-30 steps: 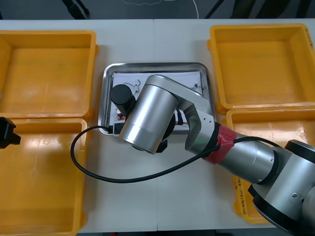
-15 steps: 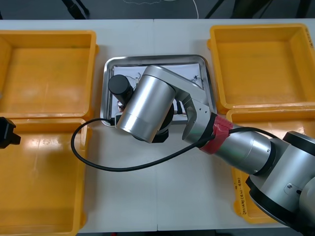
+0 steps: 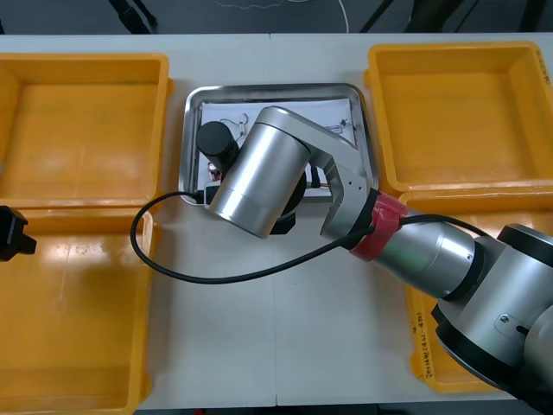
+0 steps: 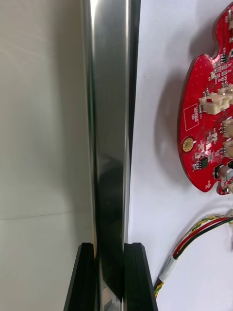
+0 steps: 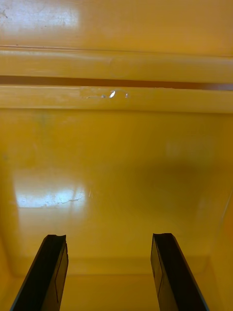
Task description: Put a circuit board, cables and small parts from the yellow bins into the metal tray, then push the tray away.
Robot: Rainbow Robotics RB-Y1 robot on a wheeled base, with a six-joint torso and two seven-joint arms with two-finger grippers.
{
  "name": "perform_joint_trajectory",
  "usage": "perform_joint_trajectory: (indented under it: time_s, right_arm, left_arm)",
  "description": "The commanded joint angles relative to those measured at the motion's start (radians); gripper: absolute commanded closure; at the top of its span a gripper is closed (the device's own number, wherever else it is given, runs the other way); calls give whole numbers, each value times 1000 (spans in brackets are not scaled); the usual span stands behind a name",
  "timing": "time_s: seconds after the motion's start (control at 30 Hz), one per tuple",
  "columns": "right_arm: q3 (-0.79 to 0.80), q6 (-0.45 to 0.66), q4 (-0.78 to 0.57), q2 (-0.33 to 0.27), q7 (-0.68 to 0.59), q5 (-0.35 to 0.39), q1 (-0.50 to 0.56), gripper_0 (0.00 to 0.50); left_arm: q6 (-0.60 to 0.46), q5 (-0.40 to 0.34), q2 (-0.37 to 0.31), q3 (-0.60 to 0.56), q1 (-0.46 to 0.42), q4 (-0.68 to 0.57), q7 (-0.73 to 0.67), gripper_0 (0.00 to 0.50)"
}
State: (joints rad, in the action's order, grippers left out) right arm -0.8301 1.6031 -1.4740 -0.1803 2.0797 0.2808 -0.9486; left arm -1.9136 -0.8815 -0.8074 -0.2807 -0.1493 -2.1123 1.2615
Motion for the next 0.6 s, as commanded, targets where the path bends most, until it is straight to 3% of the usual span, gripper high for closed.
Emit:
perform_joint_trajectory:
  time_s: [0.03,0.6]
  right_arm:
    - [32,-37,50,19,60,-11,-79,500]
    - [45,-164,212,19,92,-9,-159,500]
  left_arm:
    - [-6,3,-45,-29,24,-6,91,0]
    - [-6,3,-45,-29,24,-6,91,0]
